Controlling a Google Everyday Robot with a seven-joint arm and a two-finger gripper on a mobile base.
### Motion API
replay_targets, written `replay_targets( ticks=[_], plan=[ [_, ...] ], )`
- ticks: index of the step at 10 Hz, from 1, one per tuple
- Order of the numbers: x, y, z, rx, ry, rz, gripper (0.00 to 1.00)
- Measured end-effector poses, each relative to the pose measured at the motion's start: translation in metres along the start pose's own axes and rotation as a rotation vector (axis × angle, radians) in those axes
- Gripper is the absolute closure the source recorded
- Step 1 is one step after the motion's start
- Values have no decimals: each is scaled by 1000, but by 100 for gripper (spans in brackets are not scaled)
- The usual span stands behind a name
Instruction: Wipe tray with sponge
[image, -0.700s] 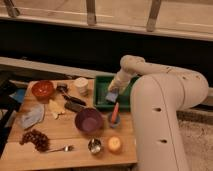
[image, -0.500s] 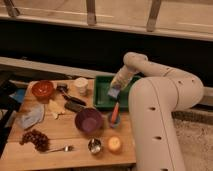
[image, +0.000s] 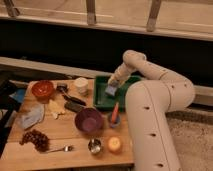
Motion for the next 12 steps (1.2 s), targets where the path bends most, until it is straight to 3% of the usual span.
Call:
replay_targets(
  ticks=[4, 6, 8, 10, 12],
  plan=[
    [69, 0, -3, 3, 35, 19, 100],
    [78, -10, -10, 7, 23, 52, 100],
    [66, -21, -15, 6, 2, 80, 100],
    [39, -23, -14, -4, -5, 79, 100],
    [14, -6, -4, -22, 5, 38, 100]
  ],
)
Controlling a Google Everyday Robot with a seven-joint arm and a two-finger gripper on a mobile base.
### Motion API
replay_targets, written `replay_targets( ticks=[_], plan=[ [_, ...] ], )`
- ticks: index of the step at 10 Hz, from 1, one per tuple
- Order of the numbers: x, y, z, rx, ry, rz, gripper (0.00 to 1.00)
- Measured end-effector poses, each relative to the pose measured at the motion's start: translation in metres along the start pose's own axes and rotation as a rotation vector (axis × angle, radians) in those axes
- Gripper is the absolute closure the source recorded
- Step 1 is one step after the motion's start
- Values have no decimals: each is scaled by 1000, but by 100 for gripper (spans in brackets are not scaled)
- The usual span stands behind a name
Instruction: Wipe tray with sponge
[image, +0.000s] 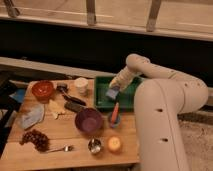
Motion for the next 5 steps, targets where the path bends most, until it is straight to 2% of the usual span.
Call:
replay_targets(
  ticks=[2, 4, 5],
  plan=[
    [1, 12, 4, -10, 20, -43, 100],
    [21, 24, 7, -9, 40, -78, 100],
    [39, 31, 9, -3, 50, -95, 100]
  ],
)
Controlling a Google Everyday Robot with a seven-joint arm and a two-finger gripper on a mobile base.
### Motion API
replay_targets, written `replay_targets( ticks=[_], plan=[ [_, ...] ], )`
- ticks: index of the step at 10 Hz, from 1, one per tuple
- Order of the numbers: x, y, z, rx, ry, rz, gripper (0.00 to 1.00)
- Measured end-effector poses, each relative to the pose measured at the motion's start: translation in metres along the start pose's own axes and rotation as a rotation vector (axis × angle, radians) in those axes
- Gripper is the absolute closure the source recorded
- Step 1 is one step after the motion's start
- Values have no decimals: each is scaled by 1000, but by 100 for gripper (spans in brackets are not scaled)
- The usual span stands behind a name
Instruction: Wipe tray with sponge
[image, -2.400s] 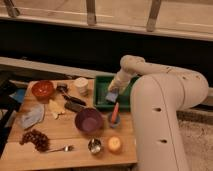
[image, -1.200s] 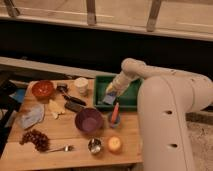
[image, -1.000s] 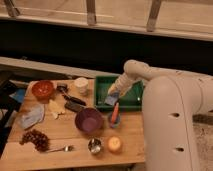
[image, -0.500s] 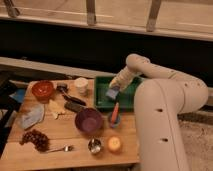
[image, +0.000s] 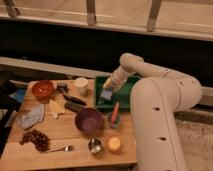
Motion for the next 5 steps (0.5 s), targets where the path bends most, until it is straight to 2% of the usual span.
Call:
replay_targets(
  ticks=[3, 5],
  plan=[
    [22, -8, -7, 27, -11, 33, 100],
    [13, -13, -16, 19, -32, 74, 100]
  ],
)
